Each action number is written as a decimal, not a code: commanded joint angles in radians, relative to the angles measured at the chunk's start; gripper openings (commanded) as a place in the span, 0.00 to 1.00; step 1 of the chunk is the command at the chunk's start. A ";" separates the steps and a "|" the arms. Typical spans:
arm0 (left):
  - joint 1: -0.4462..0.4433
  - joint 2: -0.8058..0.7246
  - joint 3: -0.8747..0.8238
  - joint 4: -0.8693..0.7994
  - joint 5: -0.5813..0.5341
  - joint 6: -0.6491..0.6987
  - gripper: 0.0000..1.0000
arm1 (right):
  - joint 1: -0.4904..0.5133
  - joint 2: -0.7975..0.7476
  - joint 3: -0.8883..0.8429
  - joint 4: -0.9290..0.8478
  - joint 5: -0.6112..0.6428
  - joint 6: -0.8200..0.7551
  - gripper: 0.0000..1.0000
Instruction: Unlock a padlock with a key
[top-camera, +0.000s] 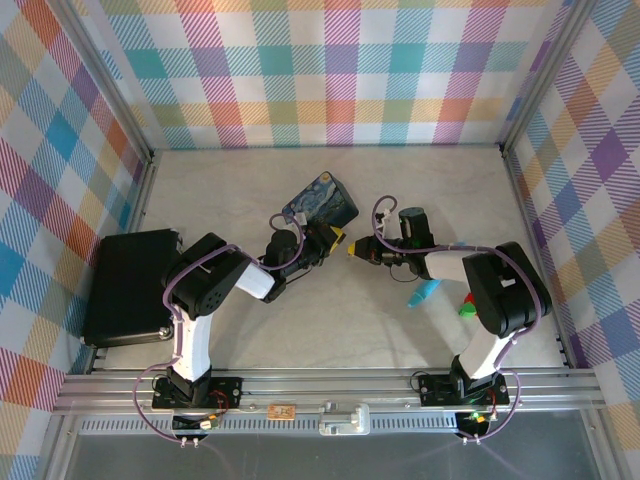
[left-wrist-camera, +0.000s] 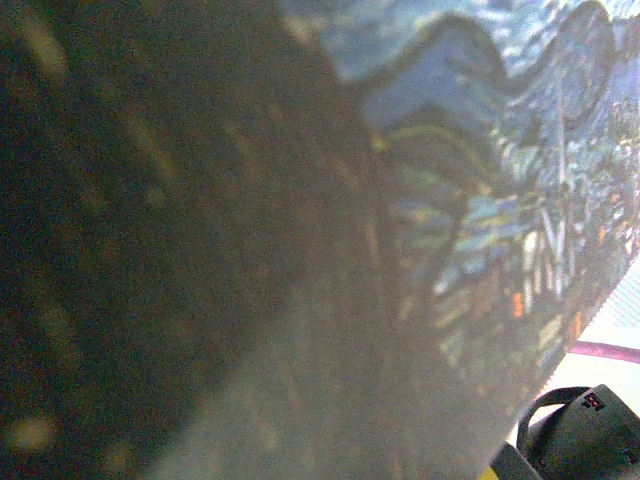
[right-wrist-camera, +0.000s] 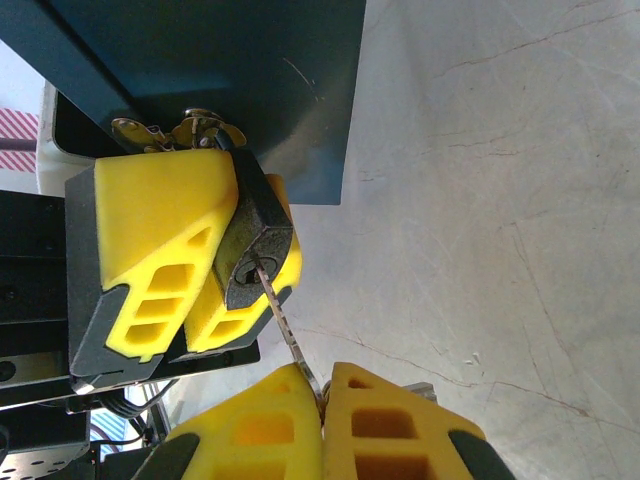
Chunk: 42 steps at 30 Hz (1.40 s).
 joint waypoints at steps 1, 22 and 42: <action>-0.007 -0.012 0.016 0.012 0.026 -0.023 0.00 | 0.014 -0.021 0.015 0.036 -0.029 0.008 0.00; -0.010 -0.004 0.023 0.012 0.031 -0.025 0.00 | 0.031 -0.068 0.020 -0.011 -0.046 0.002 0.00; -0.062 -0.029 -0.031 -0.033 0.066 0.017 0.00 | 0.003 0.019 0.198 -0.145 -0.055 0.097 0.00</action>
